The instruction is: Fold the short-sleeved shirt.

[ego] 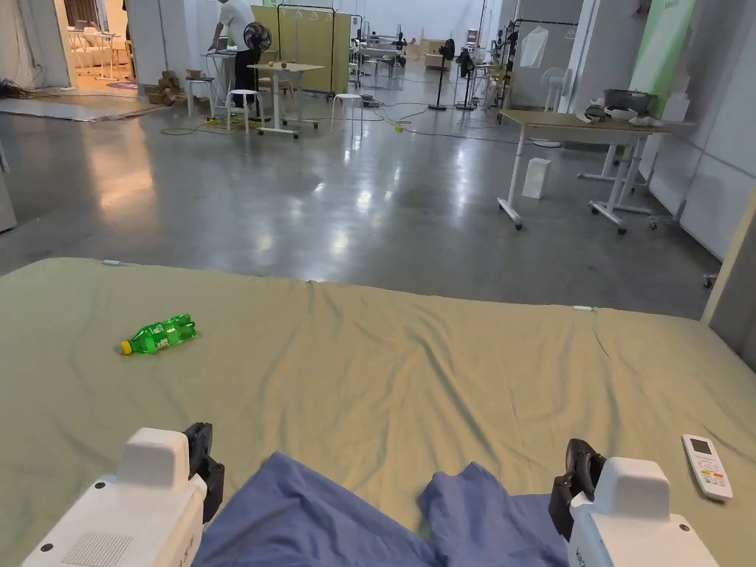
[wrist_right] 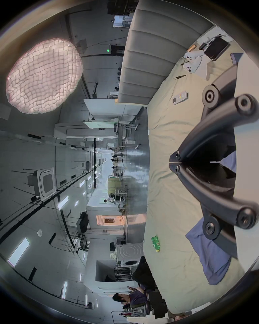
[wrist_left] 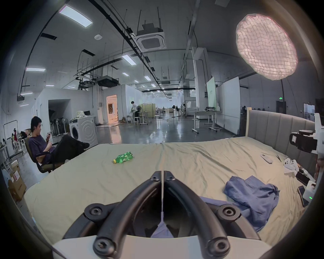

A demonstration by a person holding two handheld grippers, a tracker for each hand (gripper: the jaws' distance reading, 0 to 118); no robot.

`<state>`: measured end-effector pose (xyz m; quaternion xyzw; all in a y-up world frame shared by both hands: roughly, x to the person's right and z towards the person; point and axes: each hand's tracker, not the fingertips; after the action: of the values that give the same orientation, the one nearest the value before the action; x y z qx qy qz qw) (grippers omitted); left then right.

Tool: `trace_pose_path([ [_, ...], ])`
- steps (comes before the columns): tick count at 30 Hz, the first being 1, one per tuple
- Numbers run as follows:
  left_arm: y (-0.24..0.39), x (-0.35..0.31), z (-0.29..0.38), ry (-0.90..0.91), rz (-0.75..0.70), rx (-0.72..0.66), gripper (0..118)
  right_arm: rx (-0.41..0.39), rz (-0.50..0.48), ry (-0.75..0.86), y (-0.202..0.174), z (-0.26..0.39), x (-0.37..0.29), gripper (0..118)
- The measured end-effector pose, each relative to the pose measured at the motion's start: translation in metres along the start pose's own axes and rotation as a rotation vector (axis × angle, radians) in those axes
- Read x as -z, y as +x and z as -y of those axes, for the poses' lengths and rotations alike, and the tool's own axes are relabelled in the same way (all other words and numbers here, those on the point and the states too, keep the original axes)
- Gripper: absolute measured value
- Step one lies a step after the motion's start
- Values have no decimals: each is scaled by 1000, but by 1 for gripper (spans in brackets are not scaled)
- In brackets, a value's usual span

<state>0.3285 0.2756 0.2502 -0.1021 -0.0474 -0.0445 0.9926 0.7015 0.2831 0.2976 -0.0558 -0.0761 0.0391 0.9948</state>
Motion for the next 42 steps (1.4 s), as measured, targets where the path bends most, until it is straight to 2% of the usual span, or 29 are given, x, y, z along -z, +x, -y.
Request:
trace_pose_path([
  [4, 1, 6, 7, -41, 10, 5, 0, 30, 8, -30, 2, 3, 2, 0],
  [8, -6, 29, 15, -102, 17, -42, 0, 5, -2, -37, 1, 7, 5, 0],
  [13, -18, 100, 26, -349, 77, -69, 0, -20, -31, -64, 1, 16, 13, 0],
  [22, -19, 235, 55, -619, 159, -89, 3, -36, -31, -173, 12, 47, 32, 0],
  [23, -16, 249, 58, -655, 158, -85, 15, -34, -25, -191, 15, 53, 35, 0],
  [25, -10, 273, 67, -711, 171, -70, 70, -33, -15, -216, 22, 61, 38, 0],
  [26, -6, 284, 71, -739, 177, -53, 89, -37, -7, -233, 26, 65, 39, 0],
  [27, -2, 293, 75, -738, 174, -49, 99, -41, -1, -246, 29, 69, 40, 0],
  [29, 7, 302, 81, -745, 181, -39, 100, -20, 4, -298, 37, 78, 41, 0],
  [32, 20, 322, 93, -794, 196, -37, 99, -33, 30, -313, 47, 85, 40, 0],
  [36, 42, 331, 114, -878, 159, 117, 87, -27, 63, -363, 59, 94, 38, 0],
  [38, 50, 325, 112, -826, 137, 117, 73, -21, 72, -385, 66, 98, 39, 0],
  [39, 54, 323, 111, -826, 146, 120, 54, -16, 81, -392, 68, 101, 41, 0],
  [41, 66, 301, 101, -785, 195, 169, 42, 0, 95, -414, 74, 103, 47, 0],
  [42, 71, 297, 99, -778, 201, 194, 25, 9, 99, -430, 77, 103, 51, 0],
])
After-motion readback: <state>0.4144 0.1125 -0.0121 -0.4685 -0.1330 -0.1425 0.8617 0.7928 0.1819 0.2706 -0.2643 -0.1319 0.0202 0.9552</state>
